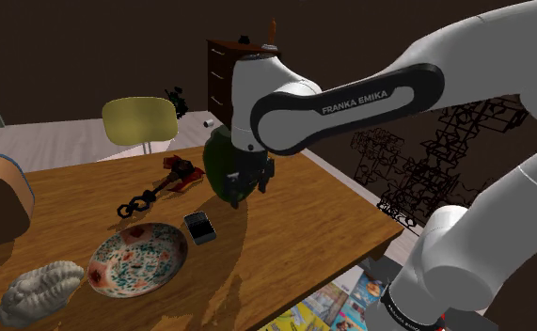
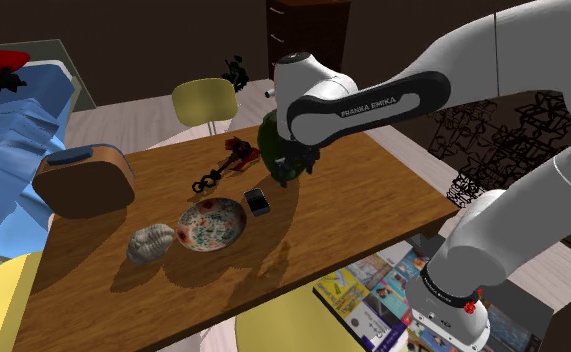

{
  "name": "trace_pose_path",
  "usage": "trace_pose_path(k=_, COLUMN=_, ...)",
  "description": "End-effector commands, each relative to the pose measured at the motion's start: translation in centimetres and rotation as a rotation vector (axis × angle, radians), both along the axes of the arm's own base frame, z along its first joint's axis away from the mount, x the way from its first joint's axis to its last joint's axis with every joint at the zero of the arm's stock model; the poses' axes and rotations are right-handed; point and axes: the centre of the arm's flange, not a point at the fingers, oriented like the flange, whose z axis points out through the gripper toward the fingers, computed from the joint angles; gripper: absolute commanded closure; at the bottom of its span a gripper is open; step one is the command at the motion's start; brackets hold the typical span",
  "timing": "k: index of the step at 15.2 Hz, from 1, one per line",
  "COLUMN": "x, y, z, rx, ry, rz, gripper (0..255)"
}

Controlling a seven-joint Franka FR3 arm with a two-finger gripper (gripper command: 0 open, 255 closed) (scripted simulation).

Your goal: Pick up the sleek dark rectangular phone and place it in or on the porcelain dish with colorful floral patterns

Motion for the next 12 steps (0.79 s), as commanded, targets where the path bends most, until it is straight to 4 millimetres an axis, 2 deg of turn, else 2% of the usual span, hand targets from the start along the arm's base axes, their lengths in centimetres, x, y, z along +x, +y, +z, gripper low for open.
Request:
trace_pose_path(k=1, x=1.4, y=1.7, z=-1.4, rx=0.001, ry=-0.007, rz=-0.013, gripper=0)
trace_pose_path(k=10, x=7.9, y=9.4, z=-7.4, rx=-0.002, ry=-0.034, rz=-0.064, gripper=0)
trace_pose_path(k=12, x=7.9, y=9.4, z=-7.9, rx=-0.002, ry=-0.034, rz=-0.064, gripper=0)
